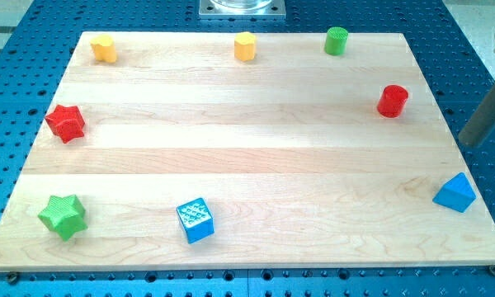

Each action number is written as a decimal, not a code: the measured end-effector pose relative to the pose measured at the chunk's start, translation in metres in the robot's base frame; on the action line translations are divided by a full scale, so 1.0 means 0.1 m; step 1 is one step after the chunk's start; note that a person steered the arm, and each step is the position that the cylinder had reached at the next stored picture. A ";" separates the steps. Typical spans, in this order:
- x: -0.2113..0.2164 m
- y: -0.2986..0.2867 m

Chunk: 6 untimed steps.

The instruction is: Place your arm to the bottom right of the hexagon

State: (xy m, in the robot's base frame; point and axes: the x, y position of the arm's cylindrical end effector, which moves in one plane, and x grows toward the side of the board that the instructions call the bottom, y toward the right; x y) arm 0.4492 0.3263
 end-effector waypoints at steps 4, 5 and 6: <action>0.07 -0.77; -0.26 -0.25; -1.06 -0.37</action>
